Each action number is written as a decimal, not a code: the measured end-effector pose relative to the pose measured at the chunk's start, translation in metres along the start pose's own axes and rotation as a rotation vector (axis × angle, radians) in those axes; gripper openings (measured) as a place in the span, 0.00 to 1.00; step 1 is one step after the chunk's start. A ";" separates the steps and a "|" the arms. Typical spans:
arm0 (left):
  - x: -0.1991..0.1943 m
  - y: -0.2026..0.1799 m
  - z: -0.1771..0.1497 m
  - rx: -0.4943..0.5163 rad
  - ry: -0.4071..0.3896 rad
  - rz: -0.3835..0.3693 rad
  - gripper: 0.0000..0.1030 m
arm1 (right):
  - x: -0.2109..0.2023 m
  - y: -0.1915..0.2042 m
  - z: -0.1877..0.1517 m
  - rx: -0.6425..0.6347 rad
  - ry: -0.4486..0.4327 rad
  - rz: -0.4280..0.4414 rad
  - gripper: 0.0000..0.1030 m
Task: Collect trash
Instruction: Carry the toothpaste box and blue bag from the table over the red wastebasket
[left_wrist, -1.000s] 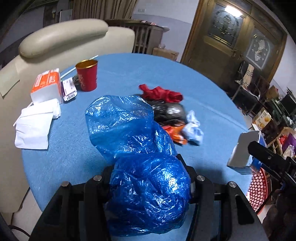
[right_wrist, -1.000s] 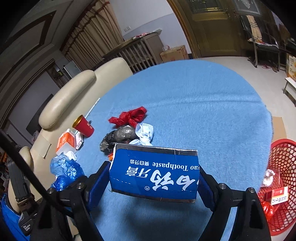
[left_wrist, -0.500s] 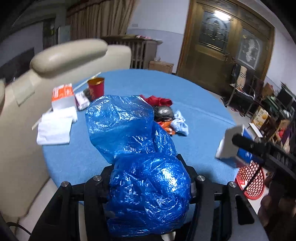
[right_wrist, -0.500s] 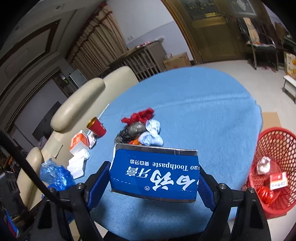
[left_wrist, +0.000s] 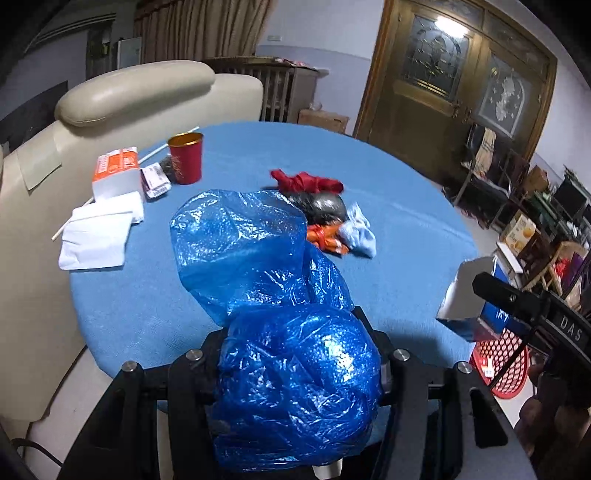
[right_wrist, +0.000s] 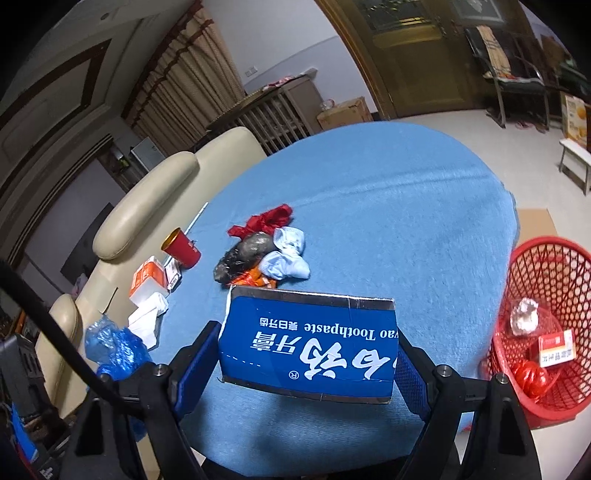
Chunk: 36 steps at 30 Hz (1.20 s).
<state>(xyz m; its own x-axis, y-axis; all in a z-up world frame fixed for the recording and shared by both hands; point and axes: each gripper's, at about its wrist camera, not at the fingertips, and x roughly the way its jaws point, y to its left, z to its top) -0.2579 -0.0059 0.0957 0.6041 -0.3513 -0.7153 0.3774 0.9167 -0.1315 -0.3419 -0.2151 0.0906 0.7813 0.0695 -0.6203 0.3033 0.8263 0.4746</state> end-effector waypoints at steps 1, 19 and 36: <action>0.000 -0.005 -0.001 0.012 0.000 -0.002 0.56 | 0.000 -0.004 0.000 0.009 0.000 0.000 0.85; 0.001 -0.045 -0.006 0.121 0.026 0.000 0.56 | -0.023 -0.056 0.004 0.180 -0.056 0.059 0.85; -0.005 -0.029 0.001 0.057 -0.058 0.011 0.56 | -0.011 -0.035 -0.004 0.096 -0.031 0.030 0.85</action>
<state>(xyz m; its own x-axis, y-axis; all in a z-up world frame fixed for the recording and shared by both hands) -0.2710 -0.0312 0.1039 0.6473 -0.3534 -0.6754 0.4089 0.9087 -0.0835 -0.3635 -0.2426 0.0782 0.8071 0.0748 -0.5856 0.3291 0.7666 0.5515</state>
